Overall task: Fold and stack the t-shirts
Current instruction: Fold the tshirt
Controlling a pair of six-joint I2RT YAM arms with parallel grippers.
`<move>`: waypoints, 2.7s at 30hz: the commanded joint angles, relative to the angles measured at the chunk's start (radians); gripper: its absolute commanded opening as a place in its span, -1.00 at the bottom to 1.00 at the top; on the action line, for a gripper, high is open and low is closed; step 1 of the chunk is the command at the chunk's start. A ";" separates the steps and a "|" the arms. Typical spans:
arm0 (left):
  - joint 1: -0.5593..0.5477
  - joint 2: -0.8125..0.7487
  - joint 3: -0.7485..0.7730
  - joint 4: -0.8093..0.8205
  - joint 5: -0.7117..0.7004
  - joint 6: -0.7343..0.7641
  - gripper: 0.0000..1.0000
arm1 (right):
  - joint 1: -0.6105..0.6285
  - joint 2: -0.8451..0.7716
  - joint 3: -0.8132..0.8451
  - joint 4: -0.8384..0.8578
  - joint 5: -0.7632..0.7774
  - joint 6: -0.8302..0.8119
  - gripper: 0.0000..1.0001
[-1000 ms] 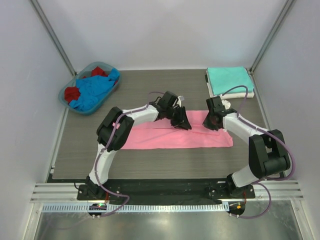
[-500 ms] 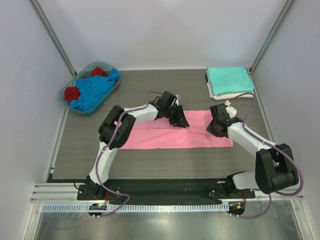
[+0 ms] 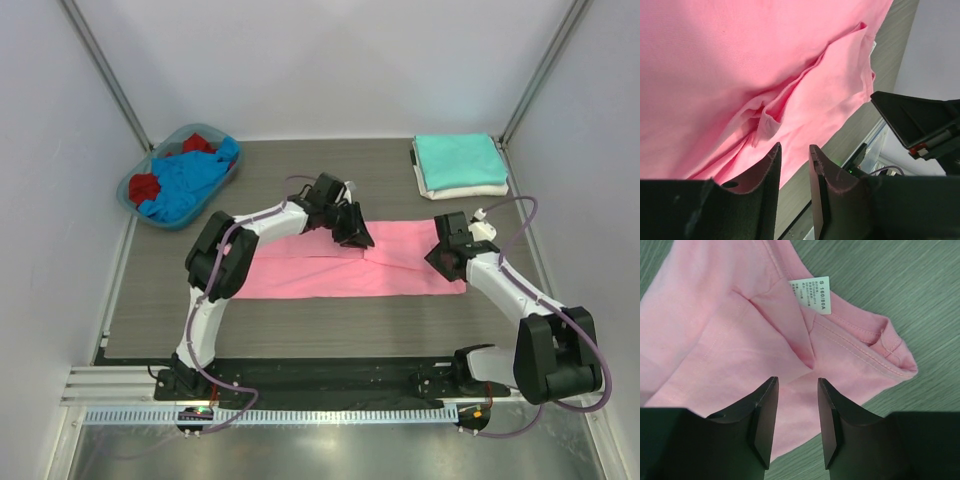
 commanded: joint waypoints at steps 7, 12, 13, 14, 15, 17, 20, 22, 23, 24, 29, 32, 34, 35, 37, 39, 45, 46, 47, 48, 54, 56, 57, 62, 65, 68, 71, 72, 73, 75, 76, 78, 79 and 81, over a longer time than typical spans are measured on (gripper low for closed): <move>0.030 -0.066 -0.029 -0.045 0.028 0.041 -0.40 | -0.005 0.021 -0.035 0.070 0.050 0.071 -0.11; 0.092 -0.072 -0.061 -0.068 0.013 0.061 -0.40 | -0.005 0.062 -0.038 0.107 0.056 0.074 -0.12; 0.101 -0.074 -0.069 -0.072 0.010 0.064 -0.40 | -0.005 0.068 -0.039 0.111 0.060 0.074 -0.12; 0.121 -0.075 -0.078 -0.076 0.005 0.068 -0.40 | -0.005 0.072 -0.041 0.118 0.068 0.077 -0.13; 0.130 -0.078 -0.082 -0.078 0.002 0.073 -0.40 | -0.005 0.076 -0.041 0.122 0.074 0.074 -0.13; 0.151 -0.083 -0.089 -0.087 -0.007 0.084 -0.40 | -0.006 0.085 -0.042 0.136 0.088 0.074 -0.18; 0.167 -0.082 -0.090 -0.102 -0.026 0.102 -0.39 | -0.006 0.078 -0.045 0.139 0.099 0.082 -0.49; 0.175 -0.072 -0.087 -0.113 -0.047 0.116 -0.40 | -0.005 0.059 -0.050 0.139 0.103 0.086 -0.84; 0.184 -0.066 -0.086 -0.121 -0.065 0.137 -0.40 | -0.006 0.037 -0.056 0.138 0.103 0.088 -0.98; 0.191 -0.062 -0.082 -0.136 -0.091 0.148 -0.40 | -0.005 0.026 -0.059 0.134 0.105 0.092 -0.98; 0.231 -0.031 -0.058 -0.205 -0.190 0.193 -0.39 | -0.005 -0.031 -0.079 0.095 0.097 0.118 -0.98; 0.242 -0.016 -0.061 -0.208 -0.196 0.196 -0.39 | -0.003 -0.072 -0.107 0.078 0.089 0.140 -0.98; 0.241 -0.009 -0.062 -0.208 -0.199 0.200 -0.39 | -0.003 -0.102 -0.121 0.076 0.088 0.151 -0.97; 0.241 -0.005 -0.064 -0.208 -0.199 0.200 -0.39 | -0.003 -0.108 -0.134 0.075 0.088 0.155 -0.98; 0.241 0.004 -0.067 -0.207 -0.197 0.196 -0.40 | 0.003 -0.125 -0.147 0.088 0.086 0.166 -0.98; 0.241 0.007 -0.072 -0.202 -0.188 0.193 -0.39 | 0.015 -0.131 -0.182 0.119 0.085 0.195 -0.98; 0.242 -0.006 -0.087 -0.193 -0.173 0.186 -0.39 | 0.051 -0.155 -0.272 0.231 0.065 0.263 -0.98; 0.241 -0.015 -0.090 -0.194 -0.167 0.186 -0.39 | 0.051 -0.152 -0.279 0.240 0.065 0.267 -0.97; 0.242 -0.020 -0.090 -0.194 -0.162 0.183 -0.39 | 0.052 -0.142 -0.285 0.246 0.066 0.269 -0.97; 0.242 -0.025 -0.089 -0.194 -0.155 0.183 -0.37 | 0.052 -0.137 -0.282 0.249 0.068 0.255 -0.98; 0.242 -0.065 -0.009 -0.271 -0.110 0.215 -0.31 | 0.051 -0.146 -0.147 0.100 0.117 0.183 -0.46; 0.241 -0.075 0.025 -0.306 -0.112 0.232 -0.31 | 0.048 -0.154 -0.087 0.066 0.131 0.143 -0.37; 0.241 -0.085 0.054 -0.344 -0.116 0.249 -0.30 | 0.046 -0.149 -0.067 0.046 0.129 0.129 -0.35; 0.254 -0.106 0.089 -0.452 -0.208 0.301 -0.29 | 0.020 -0.059 0.071 0.055 0.134 -0.011 -0.53; 0.282 -0.108 0.059 -0.481 -0.248 0.317 -0.28 | -0.005 0.045 0.120 0.139 0.103 -0.104 -0.64; 0.325 -0.092 0.014 -0.484 -0.277 0.318 -0.27 | -0.023 0.157 0.175 0.197 0.077 -0.150 -0.68; 0.366 -0.083 -0.036 -0.490 -0.315 0.326 -0.28 | -0.026 0.264 0.221 0.259 0.056 -0.214 -0.70; 0.375 -0.080 -0.049 -0.506 -0.322 0.329 -0.28 | -0.028 0.297 0.235 0.268 0.059 -0.242 -0.70; 0.388 -0.082 -0.058 -0.512 -0.340 0.334 -0.28 | -0.028 0.323 0.261 0.272 0.060 -0.256 -0.70; 0.394 -0.095 -0.104 -0.521 -0.331 0.341 -0.29 | -0.028 0.403 0.278 0.298 0.048 -0.286 -0.70; 0.399 -0.118 -0.154 -0.515 -0.284 0.343 -0.30 | -0.028 0.459 0.293 0.309 0.030 -0.314 -0.70; 0.405 -0.155 -0.223 -0.507 -0.295 0.328 -0.31 | -0.029 0.502 0.313 0.329 -0.019 -0.334 -0.73; 0.406 -0.179 -0.260 -0.498 -0.308 0.329 -0.30 | -0.029 0.519 0.320 0.340 -0.071 -0.342 -0.73; 0.411 -0.236 -0.344 -0.509 -0.380 0.326 -0.28 | -0.026 0.559 0.321 0.380 -0.114 -0.351 -0.73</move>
